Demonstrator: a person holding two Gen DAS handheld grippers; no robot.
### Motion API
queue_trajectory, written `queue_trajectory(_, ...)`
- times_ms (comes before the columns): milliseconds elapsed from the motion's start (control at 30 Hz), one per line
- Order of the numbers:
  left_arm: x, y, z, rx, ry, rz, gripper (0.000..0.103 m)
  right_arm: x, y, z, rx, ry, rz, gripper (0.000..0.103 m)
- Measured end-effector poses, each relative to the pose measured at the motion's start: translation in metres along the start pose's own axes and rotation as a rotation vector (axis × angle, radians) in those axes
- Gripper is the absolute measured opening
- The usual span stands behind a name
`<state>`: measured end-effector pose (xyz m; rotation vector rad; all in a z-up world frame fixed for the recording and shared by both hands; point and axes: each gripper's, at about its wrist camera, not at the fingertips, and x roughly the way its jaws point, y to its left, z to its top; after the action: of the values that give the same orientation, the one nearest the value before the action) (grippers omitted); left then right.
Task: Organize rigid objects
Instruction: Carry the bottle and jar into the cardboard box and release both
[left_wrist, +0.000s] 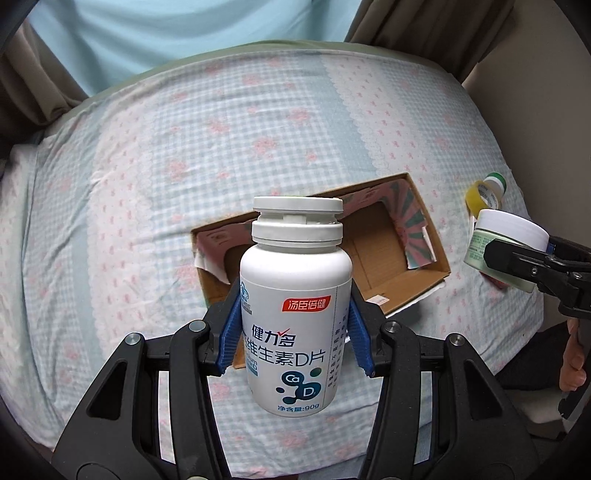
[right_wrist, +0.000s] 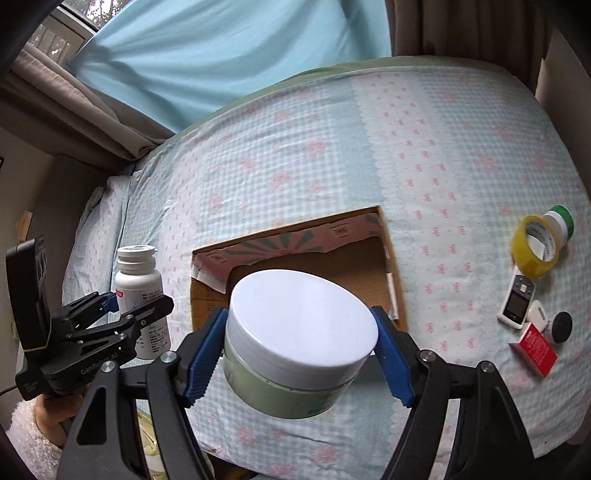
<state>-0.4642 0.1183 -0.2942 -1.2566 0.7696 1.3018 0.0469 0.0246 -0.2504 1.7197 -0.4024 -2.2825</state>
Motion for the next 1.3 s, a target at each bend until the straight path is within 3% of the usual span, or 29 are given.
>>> queue_trajectory(133,0.022,0.023,0.002,0.011,0.040,-0.005,0.047,0.036,0.034,0.009,-0.076,0.053,-0.032,0.072)
queue_trajectory(300,0.067,0.034,0.007,0.022,0.113,-0.015,0.047,0.083,0.046,0.019,-0.124,0.131,-0.077,0.072)
queue_trajectory(733,0.186,0.023,-0.001,0.148,0.296,-0.018,0.047,0.196,0.005,0.022,-0.199,0.304,-0.210,0.071)
queue_trajectory(1133,0.193,-0.015,-0.007,0.320,0.268,0.017,0.047,0.206,-0.007,0.020,-0.300,0.296,-0.256,0.071)
queue_trajectory(1200,0.186,-0.023,-0.005,0.356,0.224,0.034,0.055,0.204,-0.007,0.023,-0.319,0.286,-0.264,0.071)
queue_trajectory(1233,0.182,-0.026,-0.004,0.370,0.206,0.034,0.090,0.204,-0.007,0.024,-0.327,0.285,-0.273,0.072)
queue_trajectory(1267,0.177,-0.029,-0.003,0.378,0.189,0.020,0.102,0.204,-0.008,0.026,-0.334,0.288,-0.288,0.072)
queue_trajectory(1300,0.174,-0.030,-0.004,0.388,0.185,0.010,0.103,0.204,-0.009,0.027,-0.334,0.297,-0.302,0.072)
